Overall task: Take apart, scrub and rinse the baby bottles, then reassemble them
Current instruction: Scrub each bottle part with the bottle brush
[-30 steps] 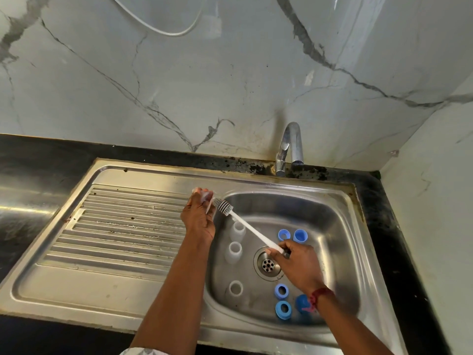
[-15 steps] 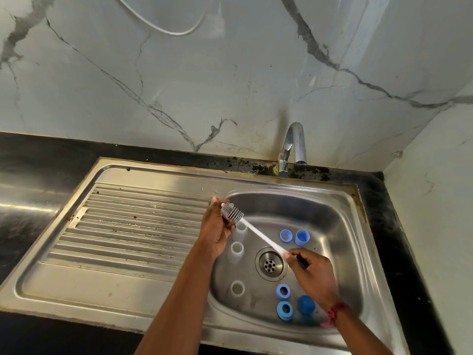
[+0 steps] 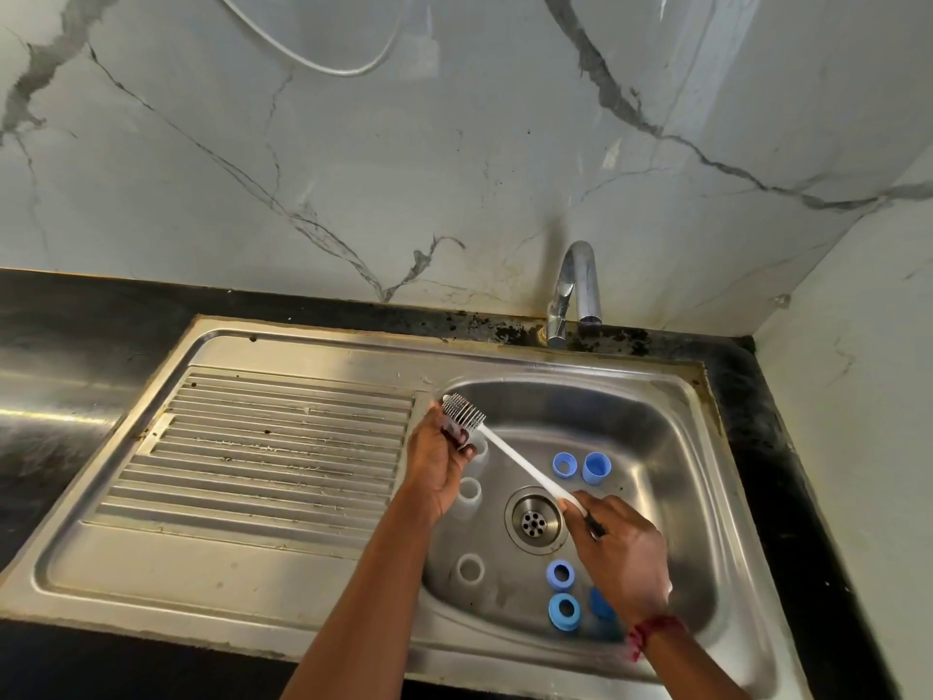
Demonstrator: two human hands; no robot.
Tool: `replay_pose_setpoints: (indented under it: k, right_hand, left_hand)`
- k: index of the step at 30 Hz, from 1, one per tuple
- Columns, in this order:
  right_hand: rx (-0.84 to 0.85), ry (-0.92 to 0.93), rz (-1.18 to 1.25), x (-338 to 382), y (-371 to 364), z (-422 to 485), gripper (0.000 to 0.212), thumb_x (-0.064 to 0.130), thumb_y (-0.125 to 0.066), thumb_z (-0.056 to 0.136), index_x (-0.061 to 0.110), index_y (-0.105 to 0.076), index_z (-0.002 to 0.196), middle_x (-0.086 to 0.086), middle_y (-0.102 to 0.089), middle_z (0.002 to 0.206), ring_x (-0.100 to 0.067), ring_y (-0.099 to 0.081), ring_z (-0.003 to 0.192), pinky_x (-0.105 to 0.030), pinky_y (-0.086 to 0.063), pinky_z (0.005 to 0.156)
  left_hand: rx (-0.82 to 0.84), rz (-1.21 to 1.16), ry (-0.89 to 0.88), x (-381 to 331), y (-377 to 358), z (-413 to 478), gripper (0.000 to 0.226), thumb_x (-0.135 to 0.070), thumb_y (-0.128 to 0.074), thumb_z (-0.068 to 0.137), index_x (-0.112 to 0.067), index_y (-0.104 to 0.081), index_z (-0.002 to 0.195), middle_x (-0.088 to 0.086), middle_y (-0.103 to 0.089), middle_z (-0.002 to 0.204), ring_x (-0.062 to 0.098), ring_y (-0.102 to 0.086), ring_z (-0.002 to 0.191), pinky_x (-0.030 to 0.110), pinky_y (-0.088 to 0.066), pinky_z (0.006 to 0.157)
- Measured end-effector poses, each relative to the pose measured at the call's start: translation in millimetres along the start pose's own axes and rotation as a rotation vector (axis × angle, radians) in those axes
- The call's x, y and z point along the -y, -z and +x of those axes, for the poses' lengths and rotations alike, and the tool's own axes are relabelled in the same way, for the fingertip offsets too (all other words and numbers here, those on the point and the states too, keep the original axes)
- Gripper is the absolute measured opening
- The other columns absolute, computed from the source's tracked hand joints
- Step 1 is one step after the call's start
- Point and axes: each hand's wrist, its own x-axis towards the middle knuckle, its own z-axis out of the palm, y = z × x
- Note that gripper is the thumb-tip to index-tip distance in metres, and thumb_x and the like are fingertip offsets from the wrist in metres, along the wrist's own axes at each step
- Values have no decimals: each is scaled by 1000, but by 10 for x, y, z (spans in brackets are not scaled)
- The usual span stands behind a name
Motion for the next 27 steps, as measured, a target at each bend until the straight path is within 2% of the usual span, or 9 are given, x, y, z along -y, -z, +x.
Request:
replay_pose_setpoints:
  k: [2,4,6,8,11,15,19,24,27]
  right_hand:
    - [5,-8,-7,-5,6,-22,35,51,-54,91,25,-78,87,20,-41,62,2,-38,51,-11,-33,46]
    - [21,-19,-2,-34,15,-41,34,50,-55,90,26,-78,89,19,-46,62,2,-43,51,-14,-40,46]
    - [27,-30,-1,-51,25,-42,29,48,-59,89,26,-78,89,19,-51,63,2,-47,51,-18,-45,46]
    - [39,-44,-17,-58,29,-30,15,41,-69,90,28,-77,88,18,-51,62,1,-47,50,-19,-45,45]
    - [52,-44,-31,-71,27,-14,6,34,-75,87,30,-75,83,15,-50,59,-2,-47,48,-23,-45,44]
    - [57,-53,-23,-43,24,8,4,35,-75,83,31,-75,83,13,-49,57,-3,-46,48,-21,-43,43]
    - [64,-46,-23,-31,2,12,3,33,-75,84,31,-74,83,12,-49,58,-5,-47,49,-23,-45,43]
    - [11,1,-49,-56,-3,12,24,46,-57,91,31,-73,82,13,-45,57,-4,-41,48,-17,-37,44]
    - [-19,50,-84,-49,4,5,30,46,-54,92,27,-74,80,11,-49,57,-6,-42,47,-19,-38,43]
  left_hand:
    - [2,-88,22,-30,41,19,16,-8,-48,99,-4,-61,90,14,-60,80,20,-54,70,24,-46,50]
    - [-19,-156,36,-61,75,51,13,-4,-53,96,-1,-63,103,15,-66,91,21,-60,79,24,-51,57]
    - [-81,-203,33,-68,94,73,22,-7,-62,94,-1,-58,115,16,-67,98,22,-65,83,26,-56,63]
    - [-157,-230,16,-63,101,86,32,-9,-68,91,-4,-53,119,15,-66,93,20,-67,78,26,-58,61]
    - [-201,-233,-11,-52,135,115,35,-11,-75,85,-6,-54,114,16,-68,96,22,-68,81,26,-59,63]
    - [-215,-169,-16,-37,171,129,20,-10,-76,83,-2,-62,96,13,-68,91,20,-66,80,29,-59,73]
    - [-259,-74,-49,-23,117,117,11,-6,-73,86,-1,-65,91,12,-70,86,21,-68,78,30,-59,78]
    - [-208,-77,23,-60,54,102,6,-5,-66,92,1,-65,94,14,-69,86,21,-66,80,31,-59,76]
    - [-176,-106,71,-50,41,151,7,-6,-66,93,1,-65,95,13,-67,80,18,-64,73,29,-59,71]
